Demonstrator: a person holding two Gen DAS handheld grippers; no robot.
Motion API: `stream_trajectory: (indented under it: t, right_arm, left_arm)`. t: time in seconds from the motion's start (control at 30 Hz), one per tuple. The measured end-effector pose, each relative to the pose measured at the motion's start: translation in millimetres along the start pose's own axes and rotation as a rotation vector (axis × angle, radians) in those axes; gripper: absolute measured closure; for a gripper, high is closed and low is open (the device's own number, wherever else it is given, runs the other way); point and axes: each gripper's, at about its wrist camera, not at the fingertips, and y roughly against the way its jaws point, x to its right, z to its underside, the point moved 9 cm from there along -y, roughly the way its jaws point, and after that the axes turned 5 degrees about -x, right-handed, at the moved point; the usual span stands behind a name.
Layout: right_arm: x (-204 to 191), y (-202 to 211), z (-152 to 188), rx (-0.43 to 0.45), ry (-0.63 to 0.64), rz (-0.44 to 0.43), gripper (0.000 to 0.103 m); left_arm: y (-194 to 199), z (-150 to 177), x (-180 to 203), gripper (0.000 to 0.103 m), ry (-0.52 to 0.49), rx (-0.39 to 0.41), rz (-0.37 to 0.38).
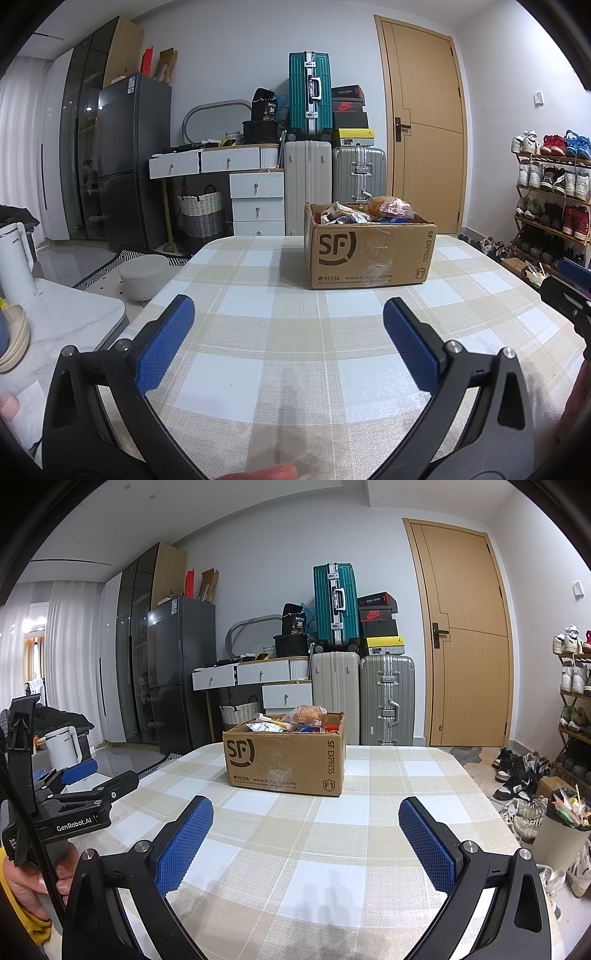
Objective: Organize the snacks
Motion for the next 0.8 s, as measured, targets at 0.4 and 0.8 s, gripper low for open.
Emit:
stream_trajectory:
  t: [0.4, 0.8]
  right_arm:
    - [0.2, 0.3, -0.6, -0.001, 0.0, 0.0, 0.001]
    - [0.2, 0.4, -1.2, -0.002, 0.001, 0.001, 0.001]
  left_arm:
    - [-0.2, 1.0, 4.4, 0.001, -0.009, 0.003, 0.022]
    - [0.5, 1.1, 5.8, 0.001, -0.008, 0.002, 0.029]
